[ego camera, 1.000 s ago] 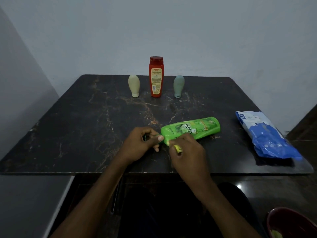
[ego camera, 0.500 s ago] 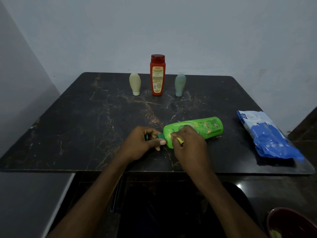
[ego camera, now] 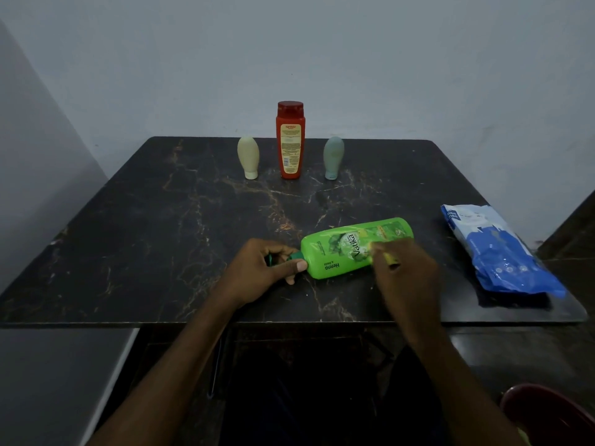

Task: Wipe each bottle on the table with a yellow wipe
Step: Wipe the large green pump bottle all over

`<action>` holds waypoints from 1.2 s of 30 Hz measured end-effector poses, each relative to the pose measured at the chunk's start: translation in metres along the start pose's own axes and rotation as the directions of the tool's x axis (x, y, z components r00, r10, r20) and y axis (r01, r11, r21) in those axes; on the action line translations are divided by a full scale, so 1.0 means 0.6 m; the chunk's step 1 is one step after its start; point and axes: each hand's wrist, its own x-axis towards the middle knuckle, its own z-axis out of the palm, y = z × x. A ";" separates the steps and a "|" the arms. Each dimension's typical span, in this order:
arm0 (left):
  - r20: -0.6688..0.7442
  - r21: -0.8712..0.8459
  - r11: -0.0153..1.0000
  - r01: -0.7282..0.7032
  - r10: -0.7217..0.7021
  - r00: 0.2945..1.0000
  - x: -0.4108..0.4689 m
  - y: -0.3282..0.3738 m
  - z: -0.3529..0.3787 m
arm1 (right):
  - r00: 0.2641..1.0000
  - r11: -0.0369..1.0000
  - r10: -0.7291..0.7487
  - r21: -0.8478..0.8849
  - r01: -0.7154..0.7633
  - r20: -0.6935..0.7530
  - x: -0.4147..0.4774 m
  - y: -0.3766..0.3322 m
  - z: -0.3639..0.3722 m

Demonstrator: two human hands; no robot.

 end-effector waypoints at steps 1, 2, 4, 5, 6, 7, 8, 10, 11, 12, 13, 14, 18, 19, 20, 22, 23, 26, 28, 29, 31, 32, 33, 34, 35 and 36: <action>-0.002 -0.003 1.000 -0.005 0.005 1.000 0.000 0.001 0.000 | 0.999 0.999 0.032 -0.012 -0.033 -0.034 0.011 0.018 -0.011; -0.002 -0.006 1.000 -0.007 0.007 1.000 -0.001 0.003 0.000 | 0.996 0.998 0.068 -0.002 -0.068 -0.064 0.019 0.029 -0.020; 0.002 -0.008 1.000 -0.005 0.005 1.000 -0.001 0.005 0.001 | 0.990 0.994 0.109 0.018 -0.108 -0.093 0.021 0.033 -0.023; 0.002 -0.004 1.000 -0.002 0.002 1.000 -0.001 0.006 0.002 | 0.991 0.995 0.100 0.014 -0.100 -0.090 0.017 0.025 -0.017; -0.001 0.001 1.000 0.004 -0.004 1.000 -0.002 0.006 0.002 | 0.994 0.996 0.086 0.009 -0.086 -0.071 0.009 0.010 -0.007; -0.007 0.005 1.000 0.009 -0.009 1.000 -0.002 0.006 0.002 | 0.997 0.998 0.062 0.021 -0.061 -0.041 -0.004 -0.010 0.005; -0.015 0.009 1.000 0.011 -0.011 1.000 -0.002 0.005 0.002 | 1.000 0.999 0.014 0.051 -0.014 0.005 -0.020 -0.031 0.019; -0.025 0.012 1.000 0.004 -0.004 1.000 -0.003 0.005 0.001 | 0.985 0.985 -0.153 0.089 0.145 0.082 -0.056 -0.065 0.045; -0.026 0.011 1.000 0.000 0.000 1.000 -0.003 0.005 0.001 | 0.970 0.973 -0.218 0.100 0.208 0.105 -0.069 -0.074 0.050; -0.025 0.010 1.000 -0.001 0.001 1.000 -0.004 0.005 0.001 | 0.962 0.965 -0.249 0.116 0.236 0.115 -0.075 -0.075 0.053; -0.023 0.012 1.000 0.001 -0.001 1.000 -0.004 0.005 0.001 | 0.962 0.963 -0.248 0.132 0.233 0.115 -0.072 -0.068 0.050; -0.021 0.015 1.000 0.002 -0.002 1.000 -0.004 0.004 0.000 | 0.969 0.968 -0.223 0.139 0.208 0.107 -0.063 -0.059 0.045; -0.013 0.021 1.000 0.002 -0.002 1.000 -0.002 0.004 0.000 | 1.000 0.993 0.024 0.118 -0.022 -0.015 -0.003 0.005 -0.001; -0.013 0.023 1.000 0.002 -0.002 1.000 -0.002 0.005 0.000 | 0.996 0.992 0.062 0.112 -0.055 -0.058 0.011 0.023 -0.015; -0.014 0.023 1.000 0.001 -0.001 1.000 -0.002 0.005 0.001 | 0.991 0.991 0.089 0.111 -0.078 -0.096 0.022 0.039 -0.026; -0.013 0.021 1.000 -0.006 0.007 1.000 -0.003 0.007 0.002 | 0.985 0.989 0.111 0.115 -0.096 -0.129 0.032 0.054 -0.040; -0.012 0.023 1.000 -0.010 0.010 1.000 -0.003 0.007 0.002 | 0.984 0.989 0.109 0.111 -0.094 -0.138 0.033 0.055 -0.041; -0.009 0.027 0.999 -0.018 0.018 1.000 -0.004 0.009 0.003 | 0.991 0.994 0.060 0.095 -0.049 -0.118 0.020 0.033 -0.023; -0.015 0.024 1.000 -0.017 0.017 1.000 -0.005 0.008 0.002 | 0.997 0.995 -0.055 0.078 0.059 -0.045 0.003 0.014 -0.005; -0.018 0.020 1.000 -0.016 0.017 1.000 -0.004 0.007 0.001 | 0.994 0.991 -0.109 0.071 0.110 -0.018 -0.002 0.009 0.001; -0.016 0.018 1.000 -0.021 0.021 1.000 -0.004 0.005 0.001 | 0.996 0.993 -0.079 0.083 0.081 -0.030 0.004 0.017 -0.005; -0.013 0.021 0.999 -0.024 0.024 1.000 -0.003 0.004 0.001 | 0.997 0.995 -0.006 0.099 0.014 -0.077 0.014 0.027 -0.012; -0.011 0.024 0.999 -0.025 0.025 1.000 -0.003 0.003 0.002 | 0.989 0.993 0.060 0.108 -0.046 -0.135 0.024 0.039 -0.019; -0.012 0.026 0.999 -0.024 0.024 1.000 -0.003 0.003 0.002 | 0.980 0.991 0.095 0.106 -0.077 -0.173 0.031 0.047 -0.024; -0.014 0.026 0.999 -0.022 0.023 1.000 -0.002 0.003 0.002 | 0.981 0.993 0.089 0.095 -0.073 -0.173 0.035 0.050 -0.027; -0.016 0.026 0.999 -0.021 0.022 1.000 -0.002 0.003 0.002 | 0.990 0.996 0.046 0.076 -0.036 -0.135 0.035 0.047 -0.026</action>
